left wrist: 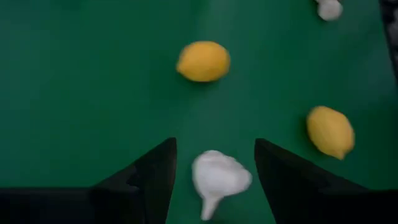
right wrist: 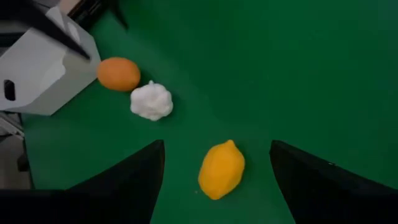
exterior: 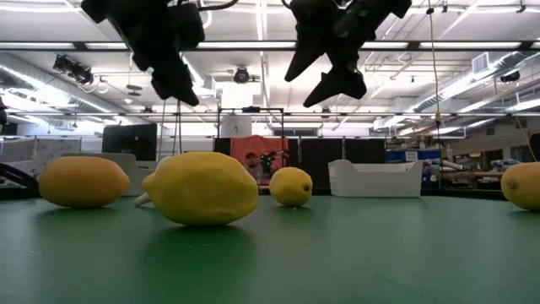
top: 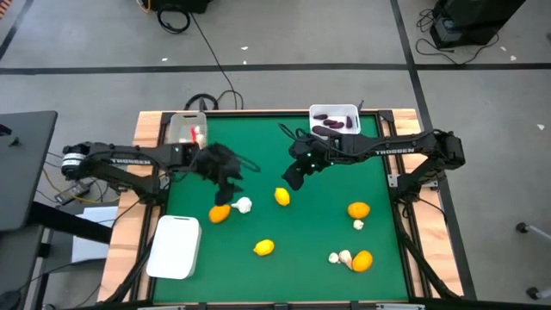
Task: Sort produce into baskets
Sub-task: Put the garlic into the gray bin
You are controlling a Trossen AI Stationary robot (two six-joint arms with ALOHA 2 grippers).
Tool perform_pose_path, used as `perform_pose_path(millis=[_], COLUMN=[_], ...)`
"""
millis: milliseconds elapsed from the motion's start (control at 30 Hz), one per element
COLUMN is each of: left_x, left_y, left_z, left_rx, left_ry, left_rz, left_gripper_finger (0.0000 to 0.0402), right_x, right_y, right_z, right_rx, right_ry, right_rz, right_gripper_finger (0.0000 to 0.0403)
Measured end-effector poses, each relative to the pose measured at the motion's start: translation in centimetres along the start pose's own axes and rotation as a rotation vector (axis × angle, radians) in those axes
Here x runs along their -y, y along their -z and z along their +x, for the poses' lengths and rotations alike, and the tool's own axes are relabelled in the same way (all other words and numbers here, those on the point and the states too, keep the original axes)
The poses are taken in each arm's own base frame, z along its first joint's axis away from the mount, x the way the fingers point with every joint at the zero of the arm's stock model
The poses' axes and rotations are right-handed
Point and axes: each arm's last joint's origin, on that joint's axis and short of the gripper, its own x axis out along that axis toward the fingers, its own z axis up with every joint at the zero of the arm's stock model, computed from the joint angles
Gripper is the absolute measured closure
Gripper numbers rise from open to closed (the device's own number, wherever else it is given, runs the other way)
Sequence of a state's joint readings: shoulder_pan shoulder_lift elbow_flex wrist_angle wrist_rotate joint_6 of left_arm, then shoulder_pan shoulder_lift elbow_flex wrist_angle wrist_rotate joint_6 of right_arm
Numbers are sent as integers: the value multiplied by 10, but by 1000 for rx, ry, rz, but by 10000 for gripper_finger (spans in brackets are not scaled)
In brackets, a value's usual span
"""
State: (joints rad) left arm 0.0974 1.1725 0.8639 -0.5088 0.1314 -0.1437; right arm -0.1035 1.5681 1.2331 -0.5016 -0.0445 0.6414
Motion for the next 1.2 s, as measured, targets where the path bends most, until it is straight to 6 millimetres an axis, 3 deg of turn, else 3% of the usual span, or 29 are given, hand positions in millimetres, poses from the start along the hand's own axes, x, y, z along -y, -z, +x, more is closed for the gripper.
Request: perform_pose_path(millis=[333, 567, 900, 1200], left_x=[21, 24, 20, 18], left_y=[13, 20, 34, 35], left_z=[49, 79, 106, 109], left_rx=[-167, -234, -347, -350], left_ry=[0, -2, -45, -66], left_rz=[-25, -13, -53, -41], left_gripper_finger=[70, 15, 9, 9], right_x=[-19, -35, -46, -48], right_y=[15, 31, 48, 55], right_z=[0, 0, -2, -3], right_rx=[-27, -70, -97, -127], right_ry=[-31, -59, -19, -4], right_rz=[-19, -56, -61, -72], right_gripper_finger=[103, 103, 103, 104])
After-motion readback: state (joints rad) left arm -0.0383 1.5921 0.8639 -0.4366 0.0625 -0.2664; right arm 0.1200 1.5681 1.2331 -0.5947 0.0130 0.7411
